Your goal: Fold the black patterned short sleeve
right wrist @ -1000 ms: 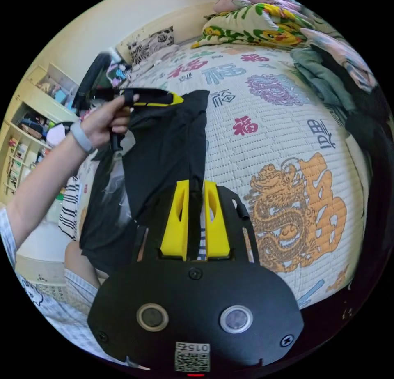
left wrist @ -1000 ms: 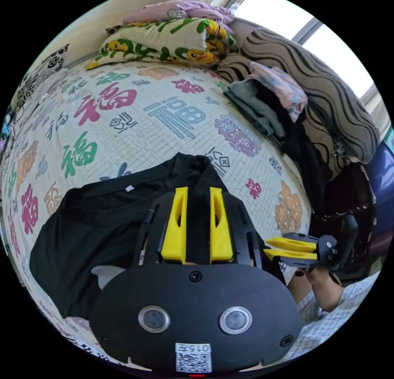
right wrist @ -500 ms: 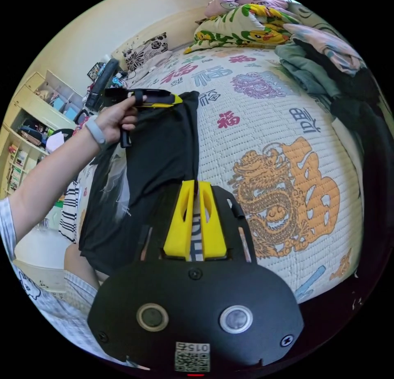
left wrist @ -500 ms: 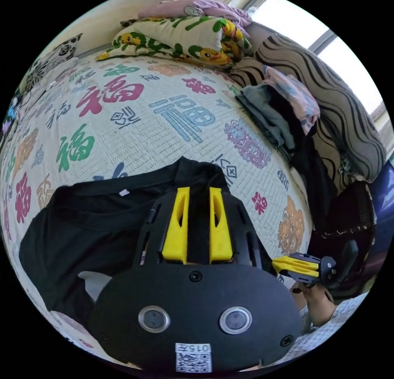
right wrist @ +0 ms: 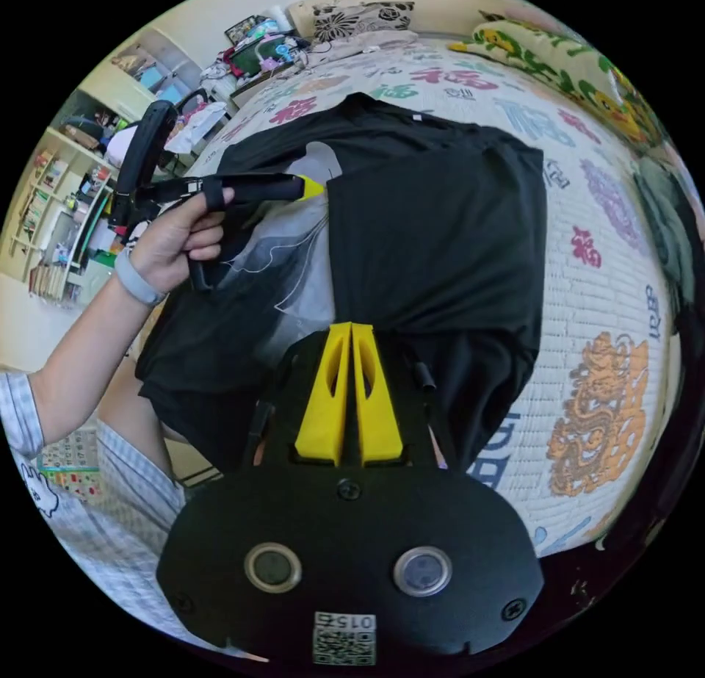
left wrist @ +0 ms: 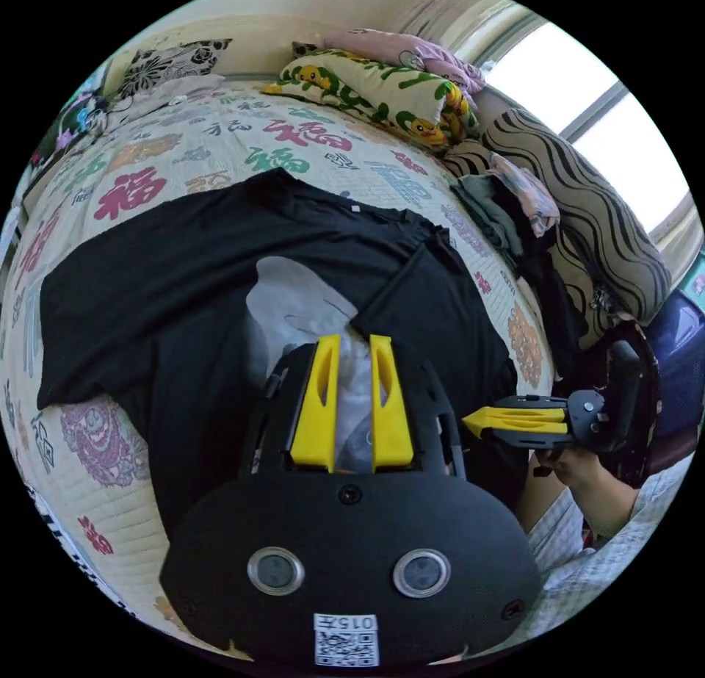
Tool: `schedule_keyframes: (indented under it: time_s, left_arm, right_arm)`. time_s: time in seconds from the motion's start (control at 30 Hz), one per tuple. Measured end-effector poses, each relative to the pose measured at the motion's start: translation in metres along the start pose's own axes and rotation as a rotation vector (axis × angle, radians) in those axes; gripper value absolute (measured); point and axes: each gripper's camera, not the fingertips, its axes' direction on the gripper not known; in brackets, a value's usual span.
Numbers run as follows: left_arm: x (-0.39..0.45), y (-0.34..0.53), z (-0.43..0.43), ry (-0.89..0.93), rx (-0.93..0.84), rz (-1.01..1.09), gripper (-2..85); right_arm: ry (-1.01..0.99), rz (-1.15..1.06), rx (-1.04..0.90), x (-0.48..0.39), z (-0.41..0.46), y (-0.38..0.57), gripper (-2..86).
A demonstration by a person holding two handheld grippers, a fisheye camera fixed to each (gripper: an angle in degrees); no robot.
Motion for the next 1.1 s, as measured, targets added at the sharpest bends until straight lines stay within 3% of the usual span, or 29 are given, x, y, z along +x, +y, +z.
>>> schedule_keyframes:
  time_s: [0.1, 0.17, 0.27, 0.33, 0.67, 0.83, 0.93, 1.1]
  left_arm:
    - [-0.043, 0.029, -0.079, 0.0, 0.214, -0.139, 8.0]
    - [-0.099, 0.064, -0.143, -0.077, 0.359, -0.353, 8.3]
    - [-0.168, 0.107, -0.199, -0.115, 0.465, -0.597, 8.7]
    - [-0.199, 0.118, -0.214, -0.091, 0.474, -0.654, 9.4]
    - [-0.267, 0.1, -0.246, -0.052, 0.5, -0.709, 8.6]
    - [-0.266, 0.1, -0.258, -0.034, 0.517, -0.673, 6.4]
    - [-0.269, 0.105, -0.262, 0.009, 0.533, -0.698, 1.8]
    - [-0.249, 0.108, -0.28, 0.032, 0.601, -0.642, -0.7]
  right_arm:
    - [0.025, -0.053, 0.002, -0.015, -0.016, -0.026, 1.0]
    - [0.013, -0.112, 0.039, -0.032, -0.03, -0.067, 3.1]
    - [-0.035, -0.224, 0.065, -0.074, -0.033, -0.138, 5.2]
    - [-0.059, -0.292, 0.082, -0.109, -0.027, -0.184, 5.6]
    - [0.041, -0.391, -0.079, -0.284, 0.094, -0.401, 9.8]
    - [0.154, -0.329, -0.221, -0.31, 0.156, -0.442, 9.0]
    - [0.266, -0.298, -0.196, -0.312, 0.161, -0.45, 2.3]
    - [0.153, -0.29, -0.121, -0.297, 0.122, -0.454, -0.7]
